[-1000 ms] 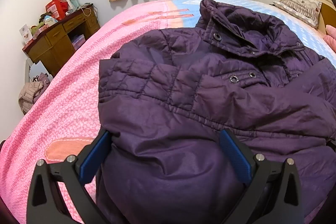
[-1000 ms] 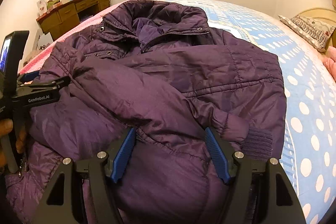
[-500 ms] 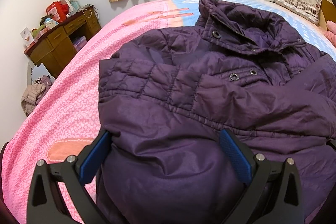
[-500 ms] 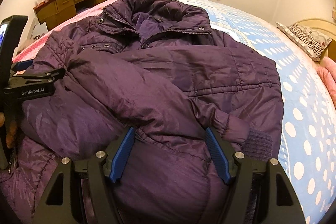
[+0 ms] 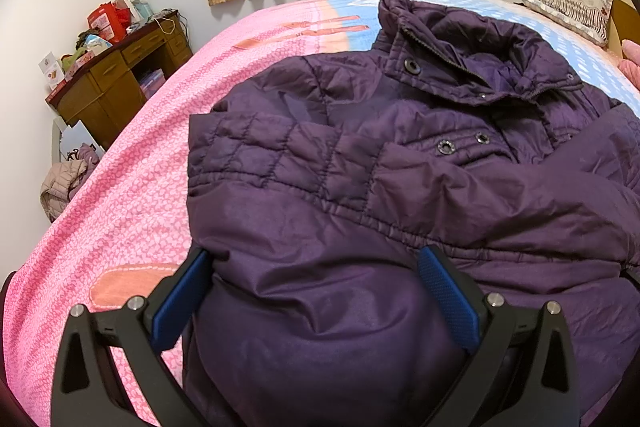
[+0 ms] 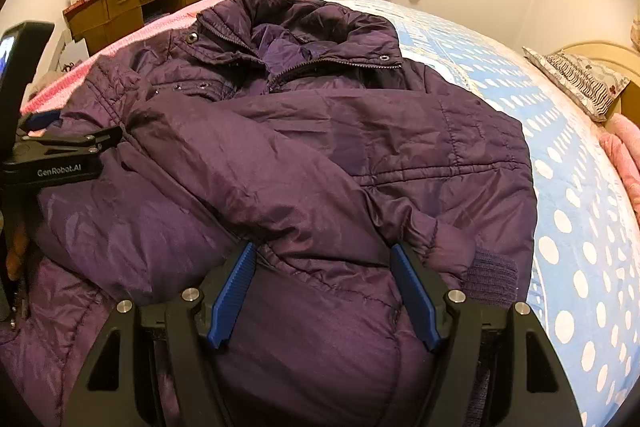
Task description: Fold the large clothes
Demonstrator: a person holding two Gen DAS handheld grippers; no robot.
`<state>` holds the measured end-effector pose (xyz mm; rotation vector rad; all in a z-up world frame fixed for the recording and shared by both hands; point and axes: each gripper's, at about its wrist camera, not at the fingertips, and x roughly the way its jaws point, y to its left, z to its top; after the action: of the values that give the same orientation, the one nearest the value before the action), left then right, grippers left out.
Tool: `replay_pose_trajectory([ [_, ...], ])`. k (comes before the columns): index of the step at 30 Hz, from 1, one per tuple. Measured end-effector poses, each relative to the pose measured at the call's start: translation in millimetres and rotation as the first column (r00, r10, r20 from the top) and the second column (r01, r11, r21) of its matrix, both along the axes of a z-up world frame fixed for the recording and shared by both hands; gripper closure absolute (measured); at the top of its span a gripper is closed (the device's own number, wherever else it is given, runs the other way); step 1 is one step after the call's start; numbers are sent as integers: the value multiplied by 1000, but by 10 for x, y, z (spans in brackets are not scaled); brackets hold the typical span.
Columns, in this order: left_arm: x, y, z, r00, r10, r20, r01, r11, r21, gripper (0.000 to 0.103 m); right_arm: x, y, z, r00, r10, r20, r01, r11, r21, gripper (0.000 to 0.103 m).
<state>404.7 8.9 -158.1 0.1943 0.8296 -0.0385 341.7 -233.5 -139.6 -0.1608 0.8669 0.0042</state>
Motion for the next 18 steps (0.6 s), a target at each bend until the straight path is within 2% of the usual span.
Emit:
replay_pose_trajectory([
  [2,-39,12,81,1000,7,2,-7,1000,0,0,-54,-95,115,1000,13,-12,-12,997,72,32],
  [4,-128,0,222,1000,4,15,-3,1000,-23,0,-174,-245,293,999,-1,35,-6,983,184,32],
  [5,-188,-30,306,999,-6,33,7,999,-39,0,-240,-296,372,998,-24,63,11,981,196,32],
  [7,-331,-180,491,995,-47,90,52,997,-59,0,-299,-291,464,994,-48,97,34,989,141,32],
  [9,-387,-405,544,989,-113,97,118,992,-51,0,-305,-276,483,995,-32,97,18,990,141,32],
  [11,-401,-641,479,980,-182,79,184,983,-21,0,-242,-286,389,999,-35,31,30,991,134,32],
  [13,-390,-828,328,975,-217,48,216,976,30,0,-220,-323,290,999,-37,3,37,992,121,32],
  [15,-355,-953,81,971,-238,-20,238,969,63,0,-224,-383,193,999,-36,-21,39,992,122,32],
  [18,-335,-919,42,973,-229,-8,229,973,25,0,-242,-419,118,999,-22,-32,25,992,120,32],
])
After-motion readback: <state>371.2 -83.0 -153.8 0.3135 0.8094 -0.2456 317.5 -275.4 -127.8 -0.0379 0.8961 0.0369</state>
